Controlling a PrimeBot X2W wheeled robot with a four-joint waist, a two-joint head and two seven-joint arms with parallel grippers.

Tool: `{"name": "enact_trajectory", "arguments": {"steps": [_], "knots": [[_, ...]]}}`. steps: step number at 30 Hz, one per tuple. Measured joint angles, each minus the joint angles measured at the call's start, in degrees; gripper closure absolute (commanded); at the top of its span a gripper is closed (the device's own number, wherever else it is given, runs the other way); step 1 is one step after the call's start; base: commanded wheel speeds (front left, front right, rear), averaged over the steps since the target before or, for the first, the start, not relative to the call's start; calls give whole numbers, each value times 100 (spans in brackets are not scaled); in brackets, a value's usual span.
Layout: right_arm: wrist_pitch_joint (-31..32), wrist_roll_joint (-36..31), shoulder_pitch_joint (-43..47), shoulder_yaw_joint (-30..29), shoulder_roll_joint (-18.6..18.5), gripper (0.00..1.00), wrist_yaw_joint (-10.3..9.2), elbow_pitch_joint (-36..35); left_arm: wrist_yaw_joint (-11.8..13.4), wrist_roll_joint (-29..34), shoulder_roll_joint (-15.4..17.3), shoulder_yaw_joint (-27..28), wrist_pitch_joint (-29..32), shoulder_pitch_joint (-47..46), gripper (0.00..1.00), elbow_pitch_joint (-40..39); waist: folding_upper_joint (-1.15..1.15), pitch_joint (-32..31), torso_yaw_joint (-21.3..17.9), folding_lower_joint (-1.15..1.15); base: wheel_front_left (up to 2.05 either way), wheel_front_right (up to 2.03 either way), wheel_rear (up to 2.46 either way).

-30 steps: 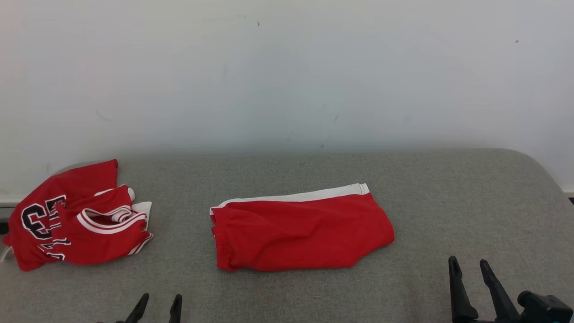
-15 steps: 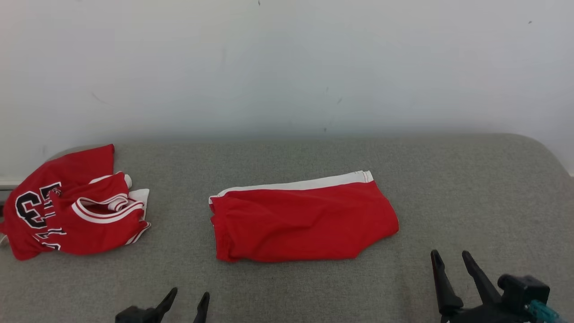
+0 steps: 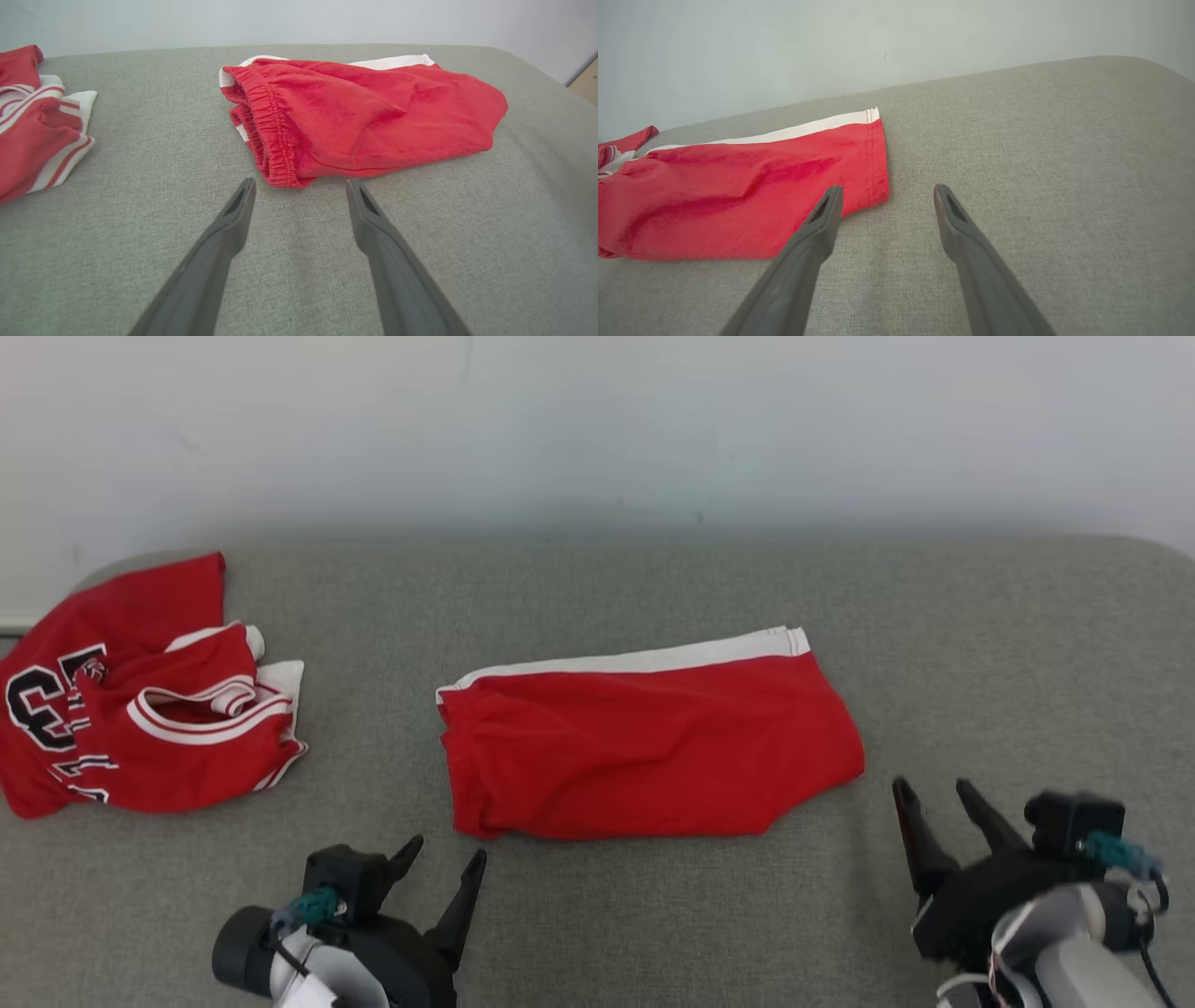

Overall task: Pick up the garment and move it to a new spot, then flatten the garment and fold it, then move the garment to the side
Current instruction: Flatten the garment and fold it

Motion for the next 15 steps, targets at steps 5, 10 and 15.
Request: {"name": "enact_trajectory", "arguments": {"steps": [5, 10, 15], "knots": [[222, -5, -648, 56, -30, 0, 42, 188, -92, 0, -119, 33, 101, -432, 0, 288, 0, 350, 52, 0, 0, 0, 0], [431, -12, -1227, 44, -76, 0, 74, 606, -198, -2, -322, 38, 115, -823, 0, 675, 0, 739, 103, 0, 0, 0, 0], [619, -11, -1433, 109, -98, 0, 142, 929, -246, -2, -465, 8, 135, -993, 0, 911, 0, 967, 174, 1, 0, 0, 0]]}}
